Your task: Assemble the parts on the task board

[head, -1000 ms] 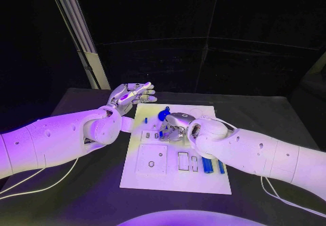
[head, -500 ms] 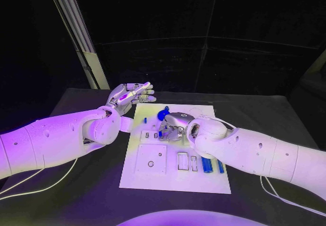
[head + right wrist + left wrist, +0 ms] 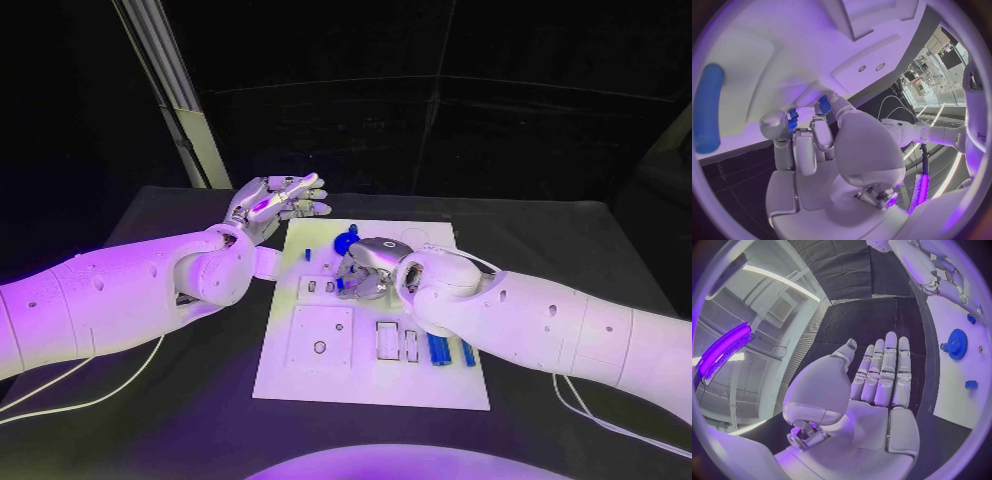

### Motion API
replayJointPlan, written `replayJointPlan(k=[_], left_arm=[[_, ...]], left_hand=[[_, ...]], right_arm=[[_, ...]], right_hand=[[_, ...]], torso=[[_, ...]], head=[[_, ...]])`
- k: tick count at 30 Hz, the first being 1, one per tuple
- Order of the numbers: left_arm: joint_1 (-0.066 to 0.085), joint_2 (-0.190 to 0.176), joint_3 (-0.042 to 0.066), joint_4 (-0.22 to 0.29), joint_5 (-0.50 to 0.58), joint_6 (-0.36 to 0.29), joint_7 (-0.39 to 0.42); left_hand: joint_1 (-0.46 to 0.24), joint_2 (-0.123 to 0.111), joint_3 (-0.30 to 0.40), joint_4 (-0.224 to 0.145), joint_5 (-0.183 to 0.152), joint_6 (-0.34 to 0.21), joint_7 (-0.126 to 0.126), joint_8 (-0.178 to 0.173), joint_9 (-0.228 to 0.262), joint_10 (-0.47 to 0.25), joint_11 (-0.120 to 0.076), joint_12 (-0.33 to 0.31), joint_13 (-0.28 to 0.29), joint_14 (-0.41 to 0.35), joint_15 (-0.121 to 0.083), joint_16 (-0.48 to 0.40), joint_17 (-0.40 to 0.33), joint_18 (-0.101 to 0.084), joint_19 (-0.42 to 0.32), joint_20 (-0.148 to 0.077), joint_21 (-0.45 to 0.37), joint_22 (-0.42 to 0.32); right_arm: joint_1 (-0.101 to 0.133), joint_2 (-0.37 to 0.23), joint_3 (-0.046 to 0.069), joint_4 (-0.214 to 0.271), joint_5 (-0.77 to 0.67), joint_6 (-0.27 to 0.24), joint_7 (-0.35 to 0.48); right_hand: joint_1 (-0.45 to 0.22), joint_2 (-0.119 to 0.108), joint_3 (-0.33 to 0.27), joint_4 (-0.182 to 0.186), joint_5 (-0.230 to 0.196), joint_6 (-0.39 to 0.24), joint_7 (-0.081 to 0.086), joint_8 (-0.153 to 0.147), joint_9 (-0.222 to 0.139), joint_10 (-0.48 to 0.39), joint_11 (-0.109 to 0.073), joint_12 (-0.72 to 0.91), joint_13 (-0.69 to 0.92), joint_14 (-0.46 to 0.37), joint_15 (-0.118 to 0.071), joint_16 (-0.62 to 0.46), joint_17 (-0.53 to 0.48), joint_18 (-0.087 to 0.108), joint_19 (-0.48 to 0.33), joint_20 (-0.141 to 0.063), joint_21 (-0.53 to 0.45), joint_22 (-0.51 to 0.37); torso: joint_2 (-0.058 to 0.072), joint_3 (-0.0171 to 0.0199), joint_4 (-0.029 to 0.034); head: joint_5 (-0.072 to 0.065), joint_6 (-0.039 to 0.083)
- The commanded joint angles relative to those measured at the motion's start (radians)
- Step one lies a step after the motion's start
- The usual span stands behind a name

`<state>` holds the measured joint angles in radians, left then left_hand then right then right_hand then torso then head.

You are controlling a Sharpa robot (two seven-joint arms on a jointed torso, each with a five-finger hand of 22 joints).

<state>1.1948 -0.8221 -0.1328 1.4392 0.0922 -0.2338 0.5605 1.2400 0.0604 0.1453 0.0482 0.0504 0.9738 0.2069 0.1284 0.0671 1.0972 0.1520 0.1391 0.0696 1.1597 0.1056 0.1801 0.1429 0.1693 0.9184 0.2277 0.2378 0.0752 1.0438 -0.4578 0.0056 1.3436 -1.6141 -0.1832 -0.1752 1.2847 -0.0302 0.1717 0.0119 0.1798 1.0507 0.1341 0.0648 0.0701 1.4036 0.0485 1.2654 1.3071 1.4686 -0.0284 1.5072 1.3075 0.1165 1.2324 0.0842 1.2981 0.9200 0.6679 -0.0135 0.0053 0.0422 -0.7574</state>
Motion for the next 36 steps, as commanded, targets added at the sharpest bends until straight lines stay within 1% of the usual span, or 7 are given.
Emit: replayJointPlan(k=[1, 10, 22, 26, 29, 32, 36], left_arm=[[0.002, 0.002, 0.001, -0.001, 0.001, 0.013, 0.008], [0.002, 0.004, 0.001, -0.003, 0.001, 0.014, 0.008], [0.002, 0.005, 0.001, -0.005, 0.001, 0.015, 0.007], [0.001, 0.006, 0.001, -0.006, 0.001, 0.015, 0.007], [0.001, 0.006, 0.001, -0.006, 0.001, 0.015, 0.007], [0.001, 0.006, 0.001, -0.006, 0.001, 0.015, 0.007], [0.001, 0.006, 0.001, -0.006, 0.001, 0.016, 0.007]], left_hand=[[0.001, -0.002, 0.004, -0.004, 0.005, 0.005, 0.005, 0.001, -0.001, 0.005, 0.001, -0.004, -0.001, 0.006, 0.003, -0.007, 0.001, 0.016, 0.007, -0.001, 0.001, -0.001], [0.001, -0.002, 0.004, -0.004, 0.005, 0.005, 0.005, 0.001, -0.001, 0.005, 0.001, -0.004, -0.001, 0.006, 0.003, -0.007, 0.001, 0.016, 0.007, -0.001, 0.001, -0.001], [0.001, -0.002, 0.006, -0.005, 0.005, 0.004, 0.007, -0.001, -0.002, 0.004, 0.002, -0.008, -0.002, 0.006, 0.004, -0.010, 0.001, 0.016, 0.008, 0.000, -0.001, -0.002], [0.001, -0.002, 0.006, -0.005, 0.005, 0.004, 0.007, -0.001, -0.002, 0.004, 0.002, -0.008, -0.002, 0.006, 0.004, -0.010, 0.001, 0.016, 0.008, 0.000, -0.001, -0.002], [0.001, -0.002, 0.006, -0.005, 0.005, 0.004, 0.007, -0.001, -0.002, 0.004, 0.002, -0.008, -0.002, 0.006, 0.004, -0.010, 0.001, 0.016, 0.008, 0.000, -0.001, -0.002], [0.001, -0.002, 0.006, -0.005, 0.005, 0.004, 0.007, -0.001, -0.002, 0.004, 0.002, -0.008, -0.002, 0.006, 0.004, -0.010, 0.001, 0.016, 0.008, 0.000, -0.001, -0.002], [0.001, -0.002, 0.006, -0.005, 0.005, 0.004, 0.007, -0.001, -0.002, 0.004, 0.002, -0.008, -0.002, 0.006, 0.004, -0.010, 0.001, 0.016, 0.008, 0.000, -0.001, -0.002]], right_arm=[[-0.011, -0.004, -0.008, -0.007, -0.027, 0.038, -0.027], [-0.012, -0.006, -0.009, -0.008, -0.032, 0.029, -0.027], [-0.013, -0.007, -0.009, -0.008, -0.035, 0.030, -0.028], [-0.013, -0.008, -0.009, -0.008, -0.036, 0.024, -0.028], [-0.013, -0.008, -0.009, -0.008, -0.036, 0.016, -0.025], [-0.013, -0.008, -0.009, -0.007, -0.036, 0.006, -0.021], [-0.013, -0.008, -0.009, -0.006, -0.037, -0.002, -0.017]], right_hand=[[-0.001, -0.010, -0.004, -0.004, -0.005, -0.002, 0.003, 0.000, 0.000, -0.009, 0.002, -0.005, -0.004, 0.074, 0.006, -0.003, 0.137, 0.004, -0.007, 0.003, -0.004, -0.002], [-0.002, -0.012, -0.004, -0.003, -0.007, -0.003, 0.004, 0.000, 0.000, -0.010, 0.002, -0.007, -0.005, 0.074, 0.007, -0.004, 0.136, 0.005, -0.008, 0.003, -0.005, -0.004], [-0.009, -0.021, -0.010, -0.002, -0.015, -0.009, 0.005, 0.000, 0.000, -0.020, 0.003, -0.023, -0.019, 0.073, 0.008, -0.006, 0.133, 0.006, -0.012, 0.004, -0.009, -0.012], [-0.013, -0.026, -0.014, 0.000, -0.017, -0.019, 0.006, -0.001, -0.001, -0.029, 0.005, -0.036, -0.030, 0.072, 0.009, -0.009, 0.128, 0.007, -0.017, 0.005, -0.014, -0.021], [-0.017, -0.032, -0.018, 0.003, -0.019, -0.032, 0.008, -0.002, -0.002, -0.040, 0.007, -0.052, -0.043, 0.071, 0.011, -0.012, 0.123, 0.008, -0.021, 0.007, -0.019, -0.028], [-0.025, -0.040, -0.026, 0.009, -0.020, -0.052, 0.012, -0.003, -0.003, -0.047, 0.010, -0.063, -0.053, 0.070, 0.013, -0.014, 0.122, 0.009, -0.022, 0.009, -0.022, -0.031], [-0.029, -0.045, -0.033, 0.013, -0.019, -0.061, 0.014, -0.002, -0.003, -0.054, 0.012, -0.073, -0.062, 0.070, 0.015, -0.015, 0.120, 0.009, -0.024, 0.010, -0.024, -0.035]], torso=[[0.001, 0.0004, -0.0002], [0.001, 0.0000, 0.0006], [0.000, 0.0000, 0.0002], [0.000, -0.0001, 0.0001], [-0.001, -0.0009, 0.0004], [-0.001, -0.0009, 0.0004], [-0.001, -0.0009, 0.0004]], head=[[-0.001, -0.001], [-0.002, -0.003], [-0.005, -0.006], [-0.005, -0.006], [-0.006, -0.007], [-0.006, -0.007], [-0.006, -0.008]])
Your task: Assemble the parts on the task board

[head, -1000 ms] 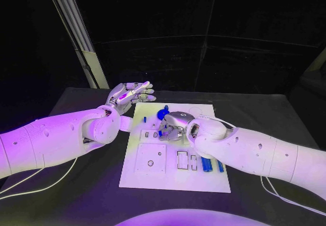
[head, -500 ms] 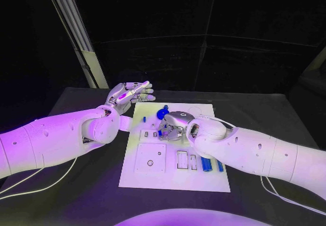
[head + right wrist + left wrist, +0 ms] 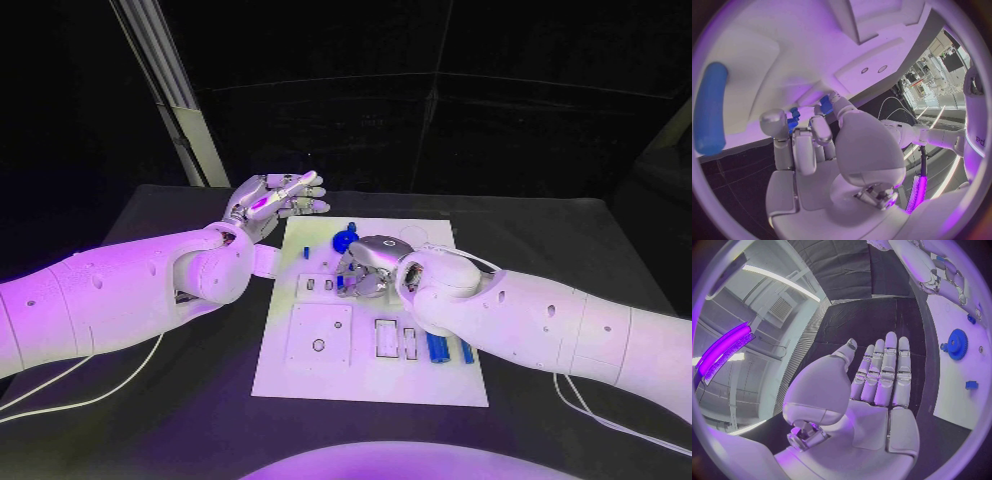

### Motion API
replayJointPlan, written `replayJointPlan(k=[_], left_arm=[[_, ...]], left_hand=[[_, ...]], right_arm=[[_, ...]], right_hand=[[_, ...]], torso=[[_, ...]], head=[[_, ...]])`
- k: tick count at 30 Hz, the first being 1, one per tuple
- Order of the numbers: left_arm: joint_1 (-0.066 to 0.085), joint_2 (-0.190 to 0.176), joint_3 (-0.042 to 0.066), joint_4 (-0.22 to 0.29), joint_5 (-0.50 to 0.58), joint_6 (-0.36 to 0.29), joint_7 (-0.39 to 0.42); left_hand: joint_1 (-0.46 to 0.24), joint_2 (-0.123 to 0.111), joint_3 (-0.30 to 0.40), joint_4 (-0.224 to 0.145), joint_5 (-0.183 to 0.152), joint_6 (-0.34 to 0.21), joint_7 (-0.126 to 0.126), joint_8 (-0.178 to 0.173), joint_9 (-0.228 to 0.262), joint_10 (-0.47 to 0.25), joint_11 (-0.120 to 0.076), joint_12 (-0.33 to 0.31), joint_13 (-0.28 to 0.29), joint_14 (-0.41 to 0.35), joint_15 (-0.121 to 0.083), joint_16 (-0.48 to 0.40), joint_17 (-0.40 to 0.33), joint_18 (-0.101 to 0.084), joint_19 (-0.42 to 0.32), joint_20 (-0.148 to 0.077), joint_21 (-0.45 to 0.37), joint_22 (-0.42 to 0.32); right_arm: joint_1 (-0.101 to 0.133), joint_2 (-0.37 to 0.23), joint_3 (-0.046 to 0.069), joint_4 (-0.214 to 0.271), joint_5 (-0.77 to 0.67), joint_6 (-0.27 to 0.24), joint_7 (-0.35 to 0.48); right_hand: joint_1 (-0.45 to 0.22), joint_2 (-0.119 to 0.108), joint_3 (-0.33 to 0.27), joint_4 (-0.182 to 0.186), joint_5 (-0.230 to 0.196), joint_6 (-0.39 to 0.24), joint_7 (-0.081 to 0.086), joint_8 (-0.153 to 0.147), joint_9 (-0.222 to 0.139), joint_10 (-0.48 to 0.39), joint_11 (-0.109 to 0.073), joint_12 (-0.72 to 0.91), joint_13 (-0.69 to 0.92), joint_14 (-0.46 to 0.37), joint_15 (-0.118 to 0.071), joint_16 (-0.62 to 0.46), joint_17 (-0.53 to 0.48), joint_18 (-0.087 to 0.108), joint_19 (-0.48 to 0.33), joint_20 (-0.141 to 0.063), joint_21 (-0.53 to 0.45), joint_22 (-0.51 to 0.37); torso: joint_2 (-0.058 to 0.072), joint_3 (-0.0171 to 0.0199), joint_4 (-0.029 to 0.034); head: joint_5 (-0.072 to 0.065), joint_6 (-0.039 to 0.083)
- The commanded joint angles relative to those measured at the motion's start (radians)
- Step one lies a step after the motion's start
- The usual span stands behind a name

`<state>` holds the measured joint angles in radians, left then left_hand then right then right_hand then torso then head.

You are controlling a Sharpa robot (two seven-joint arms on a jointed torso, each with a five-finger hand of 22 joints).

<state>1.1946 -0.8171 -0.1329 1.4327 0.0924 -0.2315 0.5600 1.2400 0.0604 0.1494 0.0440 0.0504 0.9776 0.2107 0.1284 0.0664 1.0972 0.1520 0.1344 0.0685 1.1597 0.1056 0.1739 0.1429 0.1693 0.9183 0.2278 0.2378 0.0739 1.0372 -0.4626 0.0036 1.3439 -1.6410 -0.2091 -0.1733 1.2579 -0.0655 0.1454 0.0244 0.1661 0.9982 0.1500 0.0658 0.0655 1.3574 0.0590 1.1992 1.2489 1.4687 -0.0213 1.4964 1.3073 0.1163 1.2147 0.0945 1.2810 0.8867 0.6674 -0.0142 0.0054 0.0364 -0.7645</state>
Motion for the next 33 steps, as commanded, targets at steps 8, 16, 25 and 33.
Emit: replayJointPlan(k=[8, 16, 25, 33], left_arm=[[0.002, 0.001, 0.001, 0.001, 0.001, 0.013, 0.007], [0.002, 0.001, 0.001, 0.000, 0.001, 0.014, 0.007], [0.002, 0.000, 0.001, -0.003, -0.001, 0.014, 0.004], [0.002, -0.003, 0.001, -0.011, -0.063, 0.019, -0.034]], left_hand=[[0.001, -0.002, 0.002, -0.001, 0.005, 0.000, 0.003, -0.001, -0.001, 0.005, 0.002, -0.003, -0.001, 0.006, 0.004, -0.003, 0.001, 0.016, 0.008, -0.001, -0.001, -0.001], [0.001, -0.002, 0.002, -0.001, 0.005, 0.000, 0.003, -0.001, -0.001, 0.005, 0.002, -0.003, -0.001, 0.006, 0.004, -0.003, 0.001, 0.016, 0.008, -0.001, -0.001, -0.001], [0.001, -0.003, 0.003, -0.003, 0.005, 0.002, 0.002, -0.003, -0.001, 0.007, 0.002, -0.007, -0.001, 0.014, 0.002, -0.003, 0.003, 0.017, 0.012, -0.002, 0.000, -0.001], [-0.014, -0.016, 0.008, -0.005, 0.005, 0.026, -0.019, -0.009, 0.000, 0.072, -0.028, -0.011, 0.005, 0.169, -0.042, 0.060, 0.057, 0.017, 0.125, -0.045, 0.052, 0.017]], right_arm=[[-0.007, -0.005, -0.007, -0.005, -0.009, 0.011, -0.013], [-0.008, -0.010, -0.007, 0.004, 0.019, -0.065, 0.040], [-0.013, -0.033, -0.007, 0.021, 0.149, -0.191, 0.281], [-0.013, -0.103, -0.006, 0.085, 0.255, -0.234, 0.435]], right_hand=[[-0.005, -0.012, -0.011, 0.003, -0.006, -0.011, -0.002, -0.002, 0.002, -0.010, 0.002, -0.010, -0.007, 0.070, 0.008, -0.005, 0.119, 0.010, -0.006, 0.001, -0.008, -0.003], [-0.032, -0.026, -0.047, 0.029, 0.011, -0.021, 0.000, 0.001, 0.005, -0.011, 0.004, -0.009, -0.010, 0.070, 0.010, -0.005, 0.120, 0.010, -0.005, 0.003, -0.010, -0.004], [-0.037, -0.019, -0.105, 0.064, -0.005, -0.091, 0.019, -0.004, 0.000, -0.062, 0.021, -0.068, -0.066, 0.066, 0.023, -0.014, 0.108, 0.016, -0.033, 0.013, -0.037, -0.050], [-0.019, -0.008, -0.135, 0.073, -0.024, -0.118, 0.027, -0.002, 0.003, -0.081, 0.029, -0.084, -0.087, 0.059, 0.031, -0.030, 0.083, 0.022, -0.051, 0.021, -0.053, -0.077]], torso=[[-0.002, -0.0011, 0.0000], [-0.002, -0.0012, 0.0000], [-0.003, -0.0002, -0.0002], [-0.004, -0.0004, -0.0005]], head=[[0.001, -0.003], [0.000, -0.003], [0.001, 0.001], [0.002, 0.006]])
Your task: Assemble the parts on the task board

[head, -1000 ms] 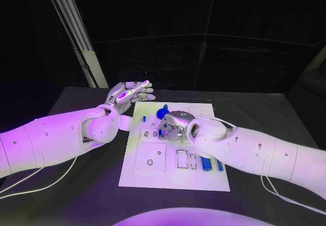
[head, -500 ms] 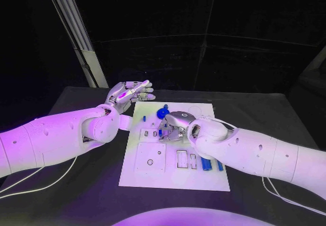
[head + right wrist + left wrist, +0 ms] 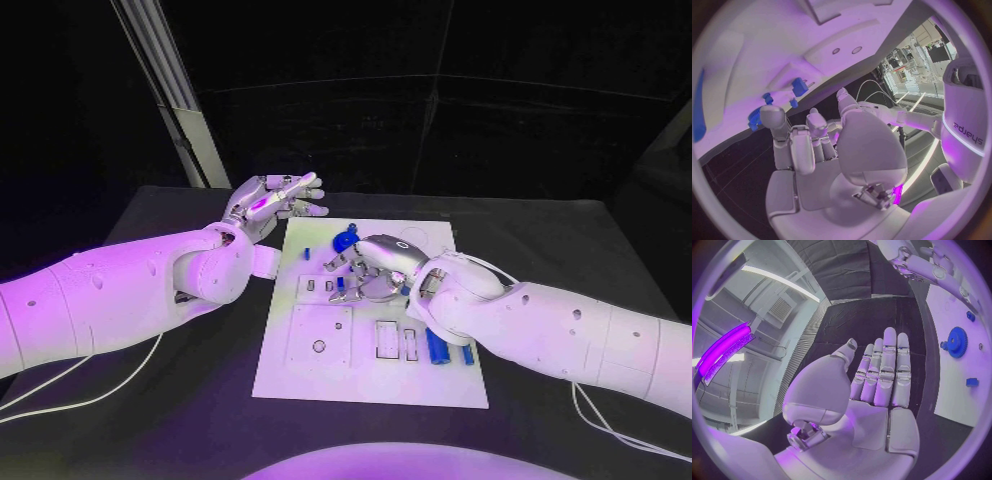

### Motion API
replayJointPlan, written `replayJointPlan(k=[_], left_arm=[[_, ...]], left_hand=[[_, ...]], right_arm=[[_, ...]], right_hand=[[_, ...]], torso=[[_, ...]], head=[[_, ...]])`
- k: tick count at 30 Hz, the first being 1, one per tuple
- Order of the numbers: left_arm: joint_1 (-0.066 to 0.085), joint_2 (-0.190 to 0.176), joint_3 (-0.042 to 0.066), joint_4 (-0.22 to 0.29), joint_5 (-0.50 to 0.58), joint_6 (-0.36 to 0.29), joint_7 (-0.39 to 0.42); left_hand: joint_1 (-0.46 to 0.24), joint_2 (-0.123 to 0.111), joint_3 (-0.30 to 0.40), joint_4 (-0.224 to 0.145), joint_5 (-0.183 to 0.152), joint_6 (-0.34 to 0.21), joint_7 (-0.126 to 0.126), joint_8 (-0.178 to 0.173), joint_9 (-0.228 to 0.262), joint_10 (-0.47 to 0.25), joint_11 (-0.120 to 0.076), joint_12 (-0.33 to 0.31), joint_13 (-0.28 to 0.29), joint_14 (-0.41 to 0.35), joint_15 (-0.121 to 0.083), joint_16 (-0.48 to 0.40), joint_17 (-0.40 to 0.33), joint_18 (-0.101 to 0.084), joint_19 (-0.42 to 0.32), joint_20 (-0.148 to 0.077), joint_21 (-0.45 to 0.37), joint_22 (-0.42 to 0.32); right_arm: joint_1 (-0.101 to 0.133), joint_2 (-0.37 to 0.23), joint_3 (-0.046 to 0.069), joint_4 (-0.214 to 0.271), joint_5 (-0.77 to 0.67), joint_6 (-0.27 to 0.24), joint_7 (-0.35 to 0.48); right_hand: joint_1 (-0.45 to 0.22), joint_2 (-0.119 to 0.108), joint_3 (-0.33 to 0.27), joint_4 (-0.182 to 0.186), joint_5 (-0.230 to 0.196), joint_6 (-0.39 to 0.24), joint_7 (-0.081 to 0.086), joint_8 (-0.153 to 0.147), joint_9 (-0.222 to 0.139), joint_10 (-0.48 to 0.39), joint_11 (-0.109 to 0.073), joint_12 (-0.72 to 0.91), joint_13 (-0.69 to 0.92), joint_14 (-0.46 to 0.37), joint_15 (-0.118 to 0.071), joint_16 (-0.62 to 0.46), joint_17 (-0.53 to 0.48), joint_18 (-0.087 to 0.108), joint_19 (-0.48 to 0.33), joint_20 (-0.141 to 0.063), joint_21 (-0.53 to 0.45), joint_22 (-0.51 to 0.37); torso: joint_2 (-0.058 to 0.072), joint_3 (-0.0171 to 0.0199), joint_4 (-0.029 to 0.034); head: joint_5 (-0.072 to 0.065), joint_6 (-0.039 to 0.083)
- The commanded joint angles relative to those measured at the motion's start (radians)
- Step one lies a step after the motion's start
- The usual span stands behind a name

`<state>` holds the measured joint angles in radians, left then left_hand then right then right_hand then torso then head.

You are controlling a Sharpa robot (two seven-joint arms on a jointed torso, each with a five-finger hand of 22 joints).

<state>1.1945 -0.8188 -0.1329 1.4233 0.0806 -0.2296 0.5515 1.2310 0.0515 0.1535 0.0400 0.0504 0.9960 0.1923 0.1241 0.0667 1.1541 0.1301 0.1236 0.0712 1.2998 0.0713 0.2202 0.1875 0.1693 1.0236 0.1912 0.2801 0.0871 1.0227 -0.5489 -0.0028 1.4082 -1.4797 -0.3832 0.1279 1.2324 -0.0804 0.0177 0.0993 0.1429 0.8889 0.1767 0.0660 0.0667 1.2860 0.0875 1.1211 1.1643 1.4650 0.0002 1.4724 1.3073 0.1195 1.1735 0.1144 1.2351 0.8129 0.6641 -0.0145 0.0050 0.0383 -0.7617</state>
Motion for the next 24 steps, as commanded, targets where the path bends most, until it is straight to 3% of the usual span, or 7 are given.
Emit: replayJointPlan(k=[1, 6, 9, 12, 18, 20, 24], left_arm=[[0.002, -0.002, 0.001, -0.002, -0.065, 0.020, -0.037], [0.003, -0.013, 0.001, -0.006, -0.201, 0.043, -0.159], [0.013, -0.016, 0.001, -0.010, -0.296, 0.061, -0.269], [0.029, -0.017, 0.001, -0.013, -0.387, 0.093, -0.397], [0.071, -0.007, 0.001, -0.015, -0.634, 0.255, -0.682], [0.082, 0.003, 0.001, -0.016, -0.709, 0.296, -0.752], [0.103, 0.036, 0.001, -0.027, -0.835, 0.371, -0.885]], left_hand=[[-0.008, -0.010, 0.002, -0.001, 0.005, 0.011, -0.003, -0.005, 0.000, 0.021, -0.009, 0.000, 0.004, 0.045, -0.012, 0.023, 0.020, 0.017, 0.032, -0.013, 0.016, 0.006], [-0.034, -0.029, -0.012, 0.013, 0.008, 0.054, -0.039, 0.002, 0.005, 0.129, -0.061, 0.033, 0.030, 0.204, -0.072, 0.234, 0.166, 0.014, 0.203, -0.076, 0.124, 0.054], [-0.057, -0.037, -0.027, 0.036, 0.006, 0.073, -0.062, 0.005, 0.011, 0.194, -0.087, 0.082, 0.074, 0.220, -0.096, 0.752, 0.656, 0.011, 0.304, -0.113, 0.223, 0.106], [-0.069, -0.028, -0.037, 0.063, 0.012, 0.079, -0.074, 0.023, 0.025, 0.195, -0.100, 0.168, 0.154, 0.212, -0.107, 1.040, 0.969, 0.009, 0.335, -0.130, 0.328, 0.173], [-0.094, -0.028, -0.066, 0.113, 0.005, 0.052, -0.076, 0.071, 0.051, 0.129, -0.096, 0.352, 0.311, 0.211, -0.108, 1.183, 1.139, -0.001, 0.295, -0.131, 0.475, 0.307], [-0.120, -0.021, -0.086, 0.151, 0.007, 0.050, -0.084, 0.094, 0.062, 0.119, -0.101, 0.414, 0.359, 0.225, -0.112, 1.224, 1.194, -0.010, 0.310, -0.132, 0.564, 0.414], [-0.120, -0.011, -0.137, 0.223, 0.006, 0.036, -0.097, 0.175, 0.101, 0.062, -0.110, 0.581, 0.489, 0.250, -0.124, 1.297, 1.299, -0.039, 0.341, -0.136, 0.767, 0.663]], right_arm=[[0.003, -0.030, 0.001, 0.032, 0.105, -0.060, 0.142], [0.024, -0.130, 0.005, 0.107, 0.196, -0.040, 0.158], [0.043, -0.189, 0.015, 0.138, 0.298, 0.000, 0.144], [0.064, -0.243, 0.020, 0.161, 0.406, 0.030, 0.126], [0.110, -0.333, 0.024, 0.178, 0.622, 0.071, 0.110], [0.119, -0.351, 0.024, 0.176, 0.674, 0.078, 0.112], [0.130, -0.372, 0.025, 0.162, 0.750, 0.084, 0.121]], right_hand=[[0.009, 0.008, -0.010, -0.002, 0.000, -0.009, 0.000, -0.002, 0.002, -0.012, 0.000, -0.008, -0.005, 0.061, 0.010, -0.009, 0.077, 0.020, -0.013, 0.002, -0.010, -0.010], [0.032, 0.018, -0.026, -0.002, 0.004, -0.009, 0.000, 0.002, 0.005, -0.034, 0.000, -0.034, -0.033, 0.052, 0.010, -0.030, 0.046, 0.026, -0.036, 0.004, -0.032, -0.047], [0.073, 0.039, -0.027, -0.013, 0.012, 0.022, -0.010, 0.017, 0.012, -0.072, -0.009, -0.095, -0.093, 0.037, 0.003, -0.069, -0.008, 0.038, -0.071, -0.001, -0.071, -0.112], [0.115, 0.059, -0.018, -0.030, 0.025, 0.043, -0.019, 0.026, 0.016, -0.100, -0.019, -0.163, -0.160, 0.021, -0.006, -0.115, -0.064, 0.048, -0.104, -0.009, -0.114, -0.179], [0.163, 0.088, -0.001, -0.045, 0.018, 0.066, -0.024, 0.031, 0.016, -0.195, -0.026, -0.488, -0.443, -0.105, -0.011, -0.486, -0.460, 0.066, -0.190, -0.015, -0.277, -0.353], [0.175, 0.094, 0.012, -0.044, 0.012, 0.077, -0.032, 0.026, 0.014, -0.141, -0.021, -0.621, -0.569, -0.156, -0.001, -0.722, -0.664, 0.067, -0.202, -0.012, -0.350, -0.397], [0.183, 0.078, 0.038, -0.032, 0.008, 0.097, -0.009, 0.014, 0.009, -0.114, -0.003, -0.855, -0.792, -0.204, 0.016, -0.973, -0.794, 0.064, -0.236, 0.016, -0.499, -0.487]], torso=[[-0.002, 0.0003, -0.0006], [-0.008, 0.0030, -0.0041], [-0.011, 0.0040, -0.0061], [-0.015, 0.0057, -0.0085], [-0.019, 0.0093, -0.0125], [-0.022, 0.0114, -0.0144], [-0.024, 0.0139, -0.0164]], head=[[0.001, 0.004], [0.004, 0.006], [0.005, 0.006], [0.008, 0.008], [0.014, 0.011], [0.017, 0.011], [0.021, 0.010]])
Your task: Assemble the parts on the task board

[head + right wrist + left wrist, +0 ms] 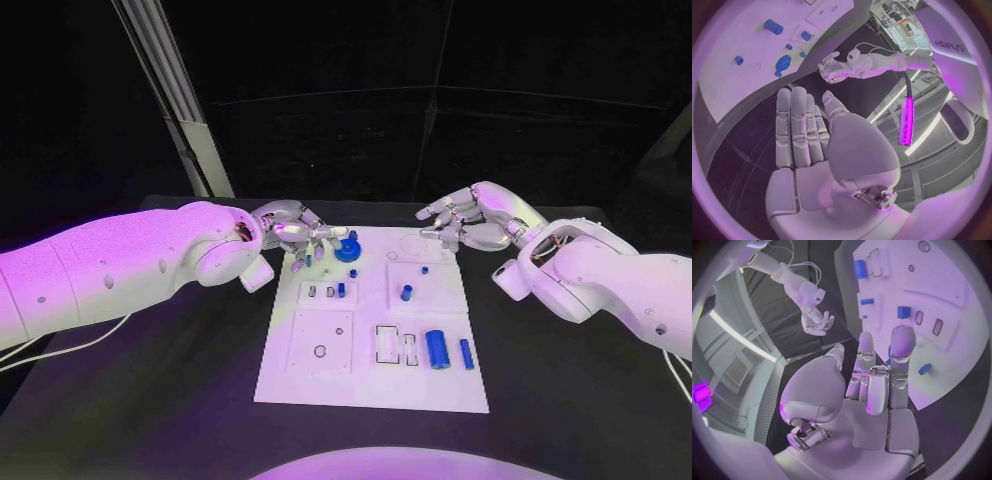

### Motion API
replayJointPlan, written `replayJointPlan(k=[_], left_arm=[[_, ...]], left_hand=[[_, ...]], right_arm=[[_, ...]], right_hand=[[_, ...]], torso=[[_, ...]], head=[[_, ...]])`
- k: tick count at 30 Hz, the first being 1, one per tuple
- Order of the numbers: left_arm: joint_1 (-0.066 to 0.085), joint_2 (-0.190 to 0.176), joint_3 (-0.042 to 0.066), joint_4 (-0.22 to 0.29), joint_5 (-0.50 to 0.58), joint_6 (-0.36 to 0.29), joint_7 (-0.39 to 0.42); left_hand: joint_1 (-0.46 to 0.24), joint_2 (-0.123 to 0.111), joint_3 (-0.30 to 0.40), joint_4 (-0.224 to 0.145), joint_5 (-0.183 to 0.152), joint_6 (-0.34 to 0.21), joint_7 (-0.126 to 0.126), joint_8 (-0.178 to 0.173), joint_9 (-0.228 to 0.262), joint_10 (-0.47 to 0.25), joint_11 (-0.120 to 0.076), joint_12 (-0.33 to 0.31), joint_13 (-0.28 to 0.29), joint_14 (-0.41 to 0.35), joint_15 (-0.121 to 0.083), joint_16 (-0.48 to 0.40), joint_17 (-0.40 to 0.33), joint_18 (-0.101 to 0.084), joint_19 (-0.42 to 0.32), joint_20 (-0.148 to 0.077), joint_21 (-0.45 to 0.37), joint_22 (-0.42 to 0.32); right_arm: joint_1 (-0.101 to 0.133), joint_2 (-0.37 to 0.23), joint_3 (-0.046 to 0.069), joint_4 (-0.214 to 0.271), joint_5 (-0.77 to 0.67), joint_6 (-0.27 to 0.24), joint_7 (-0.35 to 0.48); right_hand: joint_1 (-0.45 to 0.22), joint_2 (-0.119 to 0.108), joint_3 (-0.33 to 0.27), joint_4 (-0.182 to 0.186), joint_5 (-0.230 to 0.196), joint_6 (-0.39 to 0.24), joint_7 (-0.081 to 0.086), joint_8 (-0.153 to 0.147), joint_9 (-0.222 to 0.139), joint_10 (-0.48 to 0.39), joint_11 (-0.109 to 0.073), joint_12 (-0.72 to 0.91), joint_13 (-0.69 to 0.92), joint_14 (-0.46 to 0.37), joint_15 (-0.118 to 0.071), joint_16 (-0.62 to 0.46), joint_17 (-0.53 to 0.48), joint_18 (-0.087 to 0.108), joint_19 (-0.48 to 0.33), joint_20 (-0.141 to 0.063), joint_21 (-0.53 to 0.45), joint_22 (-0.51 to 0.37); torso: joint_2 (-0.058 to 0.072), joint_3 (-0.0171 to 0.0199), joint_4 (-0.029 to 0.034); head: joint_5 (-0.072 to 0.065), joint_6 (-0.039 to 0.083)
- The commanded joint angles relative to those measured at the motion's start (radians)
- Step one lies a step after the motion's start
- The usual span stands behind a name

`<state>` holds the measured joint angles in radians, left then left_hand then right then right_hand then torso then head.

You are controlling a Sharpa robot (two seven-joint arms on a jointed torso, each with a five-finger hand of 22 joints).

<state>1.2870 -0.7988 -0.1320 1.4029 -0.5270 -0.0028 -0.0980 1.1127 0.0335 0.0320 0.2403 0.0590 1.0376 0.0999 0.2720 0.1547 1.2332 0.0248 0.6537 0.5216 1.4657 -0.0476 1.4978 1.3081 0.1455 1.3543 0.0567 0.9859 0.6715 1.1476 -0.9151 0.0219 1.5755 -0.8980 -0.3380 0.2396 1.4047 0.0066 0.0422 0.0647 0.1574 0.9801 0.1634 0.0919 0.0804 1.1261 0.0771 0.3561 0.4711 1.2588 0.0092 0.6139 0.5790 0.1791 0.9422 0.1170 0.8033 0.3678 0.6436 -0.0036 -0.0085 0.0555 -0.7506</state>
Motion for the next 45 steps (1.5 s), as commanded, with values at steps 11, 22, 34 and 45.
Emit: replayJointPlan(k=[11, 22, 34, 45], left_arm=[[0.032, 0.116, -0.005, -0.065, -0.347, 0.228, -0.396], [0.040, 0.199, -0.020, -0.120, -0.393, 0.268, -0.439], [0.045, 0.238, -0.034, -0.144, -0.397, 0.321, -0.461], [0.046, 0.256, -0.035, -0.155, -0.397, 0.327, -0.481]], left_hand=[[0.008, 0.045, -0.103, 0.047, -0.002, -0.059, -0.026, 0.207, 0.136, -0.012, -0.025, 0.349, 0.320, 0.100, -0.019, 0.061, 0.243, -0.058, 0.080, -0.017, 0.298, 0.405], [-0.015, 0.045, -0.167, 0.048, -0.004, -0.098, -0.039, 0.323, 0.232, 0.001, -0.036, 0.416, 0.377, 0.105, -0.027, 0.073, 0.263, -0.067, 0.087, -0.023, 0.342, 0.471], [-0.013, 0.054, -0.182, 0.047, -0.004, -0.113, -0.041, 0.347, 0.257, 0.008, -0.037, 0.433, 0.394, 0.105, -0.028, 0.073, 0.263, -0.069, 0.090, -0.024, 0.354, 0.490], [-0.001, 0.059, -0.186, 0.044, -0.003, -0.124, -0.042, 0.360, 0.272, 0.008, -0.038, 0.438, 0.397, 0.105, -0.029, 0.073, 0.263, -0.071, 0.092, -0.025, 0.360, 0.501]], right_arm=[[0.012, -0.014, 0.000, -0.025, 0.206, 0.027, 0.014], [0.013, -0.005, 0.000, -0.041, 0.209, 0.027, 0.002], [0.013, 0.003, 0.000, -0.048, 0.209, 0.032, -0.006], [0.013, 0.009, 0.000, -0.054, 0.209, 0.036, -0.011]], right_hand=[[0.005, -0.034, 0.058, 0.014, -0.002, 0.020, 0.012, -0.026, -0.010, 0.127, 0.018, -0.244, -0.305, 0.100, 0.018, -0.357, -0.190, 0.004, 0.067, 0.022, -0.202, -0.134], [-0.008, -0.043, 0.061, 0.019, 0.003, 0.005, 0.020, -0.027, -0.011, 0.120, 0.027, -0.262, -0.334, 0.101, 0.027, -0.405, -0.206, 0.003, 0.067, 0.031, -0.236, -0.155], [-0.014, -0.048, 0.059, 0.021, 0.009, -0.005, 0.024, -0.027, -0.011, 0.113, 0.032, -0.268, -0.346, 0.101, 0.033, -0.428, -0.213, 0.003, 0.067, 0.035, -0.254, -0.165], [-0.018, -0.049, 0.057, 0.023, 0.017, -0.010, 0.026, -0.027, -0.011, 0.108, 0.034, -0.271, -0.352, 0.101, 0.035, -0.441, -0.217, 0.003, 0.067, 0.038, -0.264, -0.171]], torso=[[0.000, 0.0019, -0.0006], [0.000, -0.0001, -0.0012], [-0.001, -0.0013, -0.0009], [-0.002, -0.0020, -0.0010]], head=[[0.007, 0.006], [0.008, -0.002], [0.009, -0.012], [0.009, -0.020]])
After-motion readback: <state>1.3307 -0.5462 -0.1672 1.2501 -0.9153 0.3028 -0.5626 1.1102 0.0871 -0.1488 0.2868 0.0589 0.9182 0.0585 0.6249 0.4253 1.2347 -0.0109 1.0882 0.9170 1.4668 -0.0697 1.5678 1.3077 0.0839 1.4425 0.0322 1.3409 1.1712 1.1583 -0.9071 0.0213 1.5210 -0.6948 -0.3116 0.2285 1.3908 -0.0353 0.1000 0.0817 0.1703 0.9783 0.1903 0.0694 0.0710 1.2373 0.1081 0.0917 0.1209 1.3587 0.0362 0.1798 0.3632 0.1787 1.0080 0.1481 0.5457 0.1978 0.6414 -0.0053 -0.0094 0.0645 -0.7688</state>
